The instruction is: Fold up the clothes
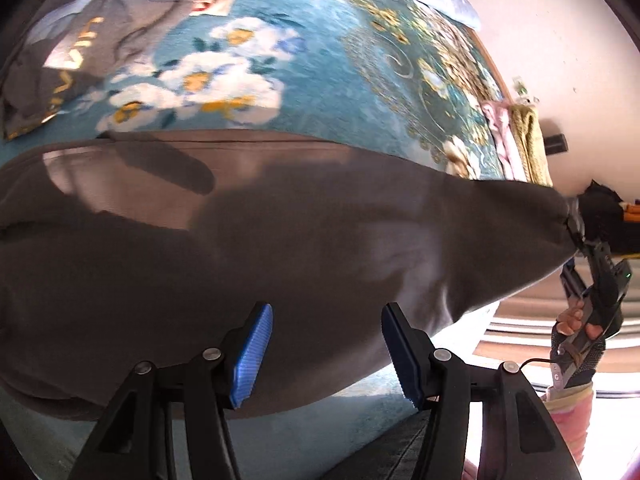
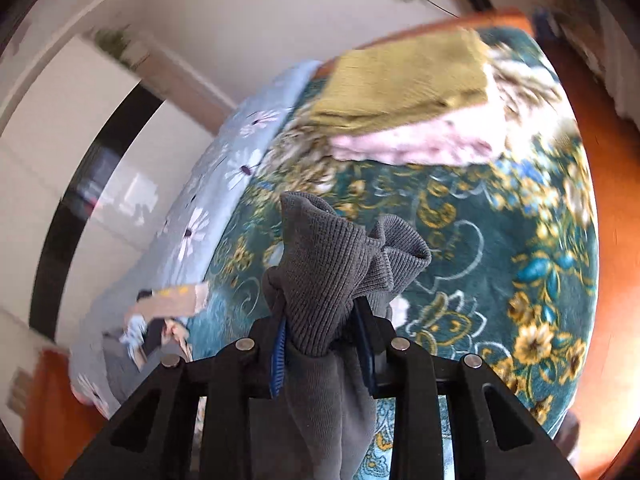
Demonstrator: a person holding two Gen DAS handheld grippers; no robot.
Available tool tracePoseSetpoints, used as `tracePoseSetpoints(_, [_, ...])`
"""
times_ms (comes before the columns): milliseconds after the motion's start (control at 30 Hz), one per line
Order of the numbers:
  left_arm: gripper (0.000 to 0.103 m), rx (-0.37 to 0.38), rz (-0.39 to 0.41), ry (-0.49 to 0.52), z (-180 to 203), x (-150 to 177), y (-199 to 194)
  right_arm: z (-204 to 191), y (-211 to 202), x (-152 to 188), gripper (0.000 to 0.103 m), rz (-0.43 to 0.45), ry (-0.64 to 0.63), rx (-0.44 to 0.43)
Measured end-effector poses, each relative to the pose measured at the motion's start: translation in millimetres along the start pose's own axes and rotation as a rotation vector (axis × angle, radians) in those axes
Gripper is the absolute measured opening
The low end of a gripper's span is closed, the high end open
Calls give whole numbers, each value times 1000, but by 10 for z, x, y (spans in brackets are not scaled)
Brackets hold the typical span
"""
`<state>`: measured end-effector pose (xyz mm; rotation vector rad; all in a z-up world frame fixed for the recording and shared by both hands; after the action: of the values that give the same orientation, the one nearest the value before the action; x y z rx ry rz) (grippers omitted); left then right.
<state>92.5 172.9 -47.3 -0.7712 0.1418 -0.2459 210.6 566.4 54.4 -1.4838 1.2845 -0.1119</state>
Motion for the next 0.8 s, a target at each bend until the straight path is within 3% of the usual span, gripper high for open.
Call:
tracePoseSetpoints(100, [61,27,-45,40,168,-3,221,-544,-19,270,32,-3,-193,18])
tracePoseSetpoints(233, [61,52,3,35,148,-35,106,-1032,70,796,32,-44,-371,33])
tracePoseSetpoints(333, [61,53,65,-35,-69,-87,-100,-1299,129,1109,32,-75,-448,29])
tracePoseSetpoints(567, [61,116,175,-198,-512,-98,-491,-1723,368,1857,38,-242,-659,-8])
tracePoseSetpoints(667, [61,159,179,-229,-570,-88,-521,-1742,439,2044,51,-321,-658,-65])
tracePoseSetpoints(733, [62,175,164,-233,-570,-95,-478,-1715,446,2113,54,-359,-652,-102])
tracePoseSetpoints(800, [63,184,146,-235,-555,-89,-414,-1588,371,2037,54,-343,-584,-133])
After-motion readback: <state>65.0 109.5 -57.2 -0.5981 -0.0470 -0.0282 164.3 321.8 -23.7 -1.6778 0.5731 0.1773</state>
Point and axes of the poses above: each gripper's, at about its wrist camera, not at the fingertips, and y roughly the way its jaws point, z to its right, x to its underside, the point moved 1 cm from there along y, roughly the way its jaws point, and after that the axes turned 12 degrees about x, right-handed, at the moved point
